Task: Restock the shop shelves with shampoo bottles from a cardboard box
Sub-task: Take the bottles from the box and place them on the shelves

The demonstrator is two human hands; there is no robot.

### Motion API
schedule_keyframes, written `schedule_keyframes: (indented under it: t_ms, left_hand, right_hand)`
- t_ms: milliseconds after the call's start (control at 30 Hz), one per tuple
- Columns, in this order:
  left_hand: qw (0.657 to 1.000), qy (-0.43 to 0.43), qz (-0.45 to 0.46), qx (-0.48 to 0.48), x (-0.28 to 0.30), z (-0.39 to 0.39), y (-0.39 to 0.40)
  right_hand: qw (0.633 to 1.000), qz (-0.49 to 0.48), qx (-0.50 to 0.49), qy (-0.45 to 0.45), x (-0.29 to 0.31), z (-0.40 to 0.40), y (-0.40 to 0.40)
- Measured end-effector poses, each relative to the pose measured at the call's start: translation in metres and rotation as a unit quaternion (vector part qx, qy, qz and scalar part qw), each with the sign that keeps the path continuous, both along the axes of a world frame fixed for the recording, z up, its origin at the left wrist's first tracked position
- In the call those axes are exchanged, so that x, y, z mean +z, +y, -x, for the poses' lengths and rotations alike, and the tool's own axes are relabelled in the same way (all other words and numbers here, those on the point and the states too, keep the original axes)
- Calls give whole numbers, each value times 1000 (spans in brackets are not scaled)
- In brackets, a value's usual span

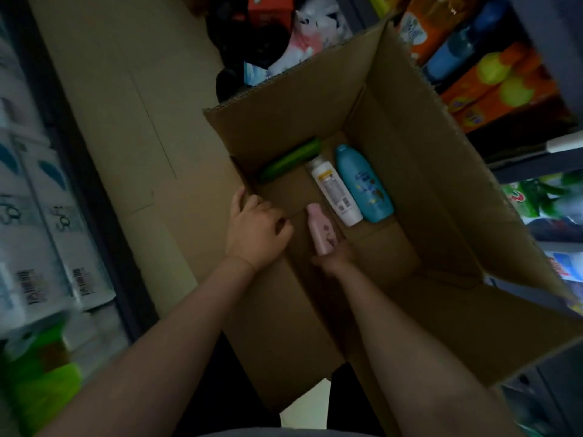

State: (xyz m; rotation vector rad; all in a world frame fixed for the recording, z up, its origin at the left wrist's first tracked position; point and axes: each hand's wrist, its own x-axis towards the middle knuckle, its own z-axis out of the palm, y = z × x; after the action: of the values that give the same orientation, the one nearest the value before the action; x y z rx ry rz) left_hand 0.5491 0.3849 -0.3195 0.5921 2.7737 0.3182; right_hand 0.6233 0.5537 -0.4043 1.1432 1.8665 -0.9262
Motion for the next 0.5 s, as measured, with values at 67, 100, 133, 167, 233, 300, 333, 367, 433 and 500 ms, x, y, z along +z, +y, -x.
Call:
schedule_keyframes:
  t_ms: [67,100,133,167,233,300,333,367,433,500]
  left_hand:
    - [999,-52,0,11,10,2,2]
    - [996,-79,-12,24,18,3,5]
    - [991,-115,-36,50,29,3,10]
    - [978,-163,-86,99,42,2,17]
    - [880,-306,-259,256,77,-2,36]
    - [723,-408,-442,339,121,-7,62]
    - [664,-417,-512,350,146,-8,76]
    - [618,-417,-568,350,174,-6,90]
    - [566,-408,-638,326,238,-5,118]
    - [567,-392,-671,272,306,-9,146]
  right_hand:
    - [999,33,-26,31,18,-4,-1]
    - [997,51,-27,49,33,-4,1]
    - [995,67,-32,66,51,-3,2]
    - [992,86,-45,87,73,-2,4]
    - [978,124,-70,149,130,3,10]
    - [957,134,-71,248,199,7,18]
    - [942,125,-63,304,233,7,24]
    - [924,113,-58,361,268,6,31]
    - [888,100,-67,443,333,1,48]
    - [851,100,-86,508,393,-8,70]
